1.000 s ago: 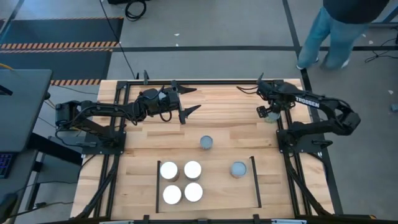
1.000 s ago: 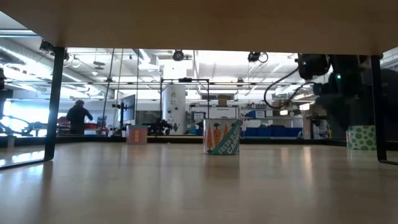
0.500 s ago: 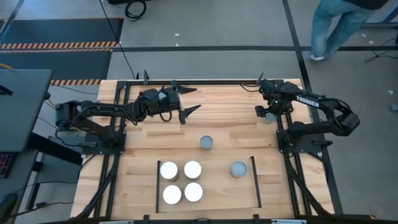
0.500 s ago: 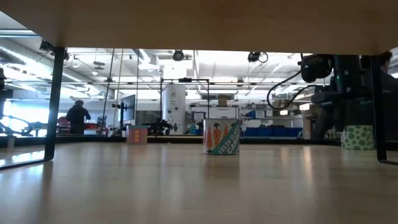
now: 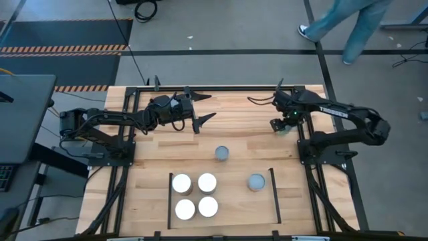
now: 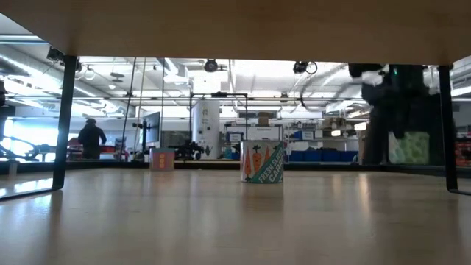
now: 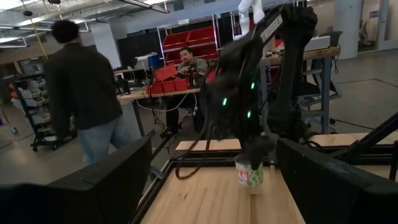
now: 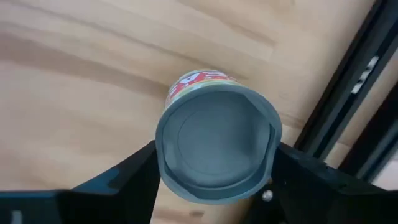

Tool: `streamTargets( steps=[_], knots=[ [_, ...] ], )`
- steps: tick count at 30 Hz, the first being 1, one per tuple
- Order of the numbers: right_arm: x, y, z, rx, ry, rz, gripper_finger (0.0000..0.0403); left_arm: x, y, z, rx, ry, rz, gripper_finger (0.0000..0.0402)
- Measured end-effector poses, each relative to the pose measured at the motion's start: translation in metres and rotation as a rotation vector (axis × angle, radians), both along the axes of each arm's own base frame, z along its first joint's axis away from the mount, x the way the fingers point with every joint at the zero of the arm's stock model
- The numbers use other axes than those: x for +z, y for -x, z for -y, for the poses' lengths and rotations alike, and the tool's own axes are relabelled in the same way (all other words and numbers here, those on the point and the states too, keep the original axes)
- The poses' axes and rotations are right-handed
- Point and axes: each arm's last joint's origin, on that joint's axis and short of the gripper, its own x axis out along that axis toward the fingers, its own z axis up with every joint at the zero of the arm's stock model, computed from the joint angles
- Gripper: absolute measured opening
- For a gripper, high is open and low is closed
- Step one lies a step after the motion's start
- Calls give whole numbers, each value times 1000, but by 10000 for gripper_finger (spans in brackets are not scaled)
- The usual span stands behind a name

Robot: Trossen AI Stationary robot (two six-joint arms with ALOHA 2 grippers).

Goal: Pick and place cans onto a shelf
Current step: Put the canned peas on the shelf

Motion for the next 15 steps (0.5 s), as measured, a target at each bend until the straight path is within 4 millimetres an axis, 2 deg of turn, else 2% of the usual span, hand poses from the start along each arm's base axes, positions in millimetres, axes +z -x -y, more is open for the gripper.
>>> streamTargets(
  steps=[4, 9, 12, 15],
  knots=[
    [54, -18, -16, 79, 81, 96, 271, 0, 0, 0, 0, 0, 0, 350],
    [124, -45, -52, 218, 186, 324, 273, 0, 0, 0, 0, 0, 0, 350],
    [154, -58, -79, 296, 219, 424, 272, 0, 0, 0, 0, 0, 0, 350],
    [174, -70, -111, 393, 221, 493, 269, 0, 0, 0, 0, 0, 0, 350]
  ],
)
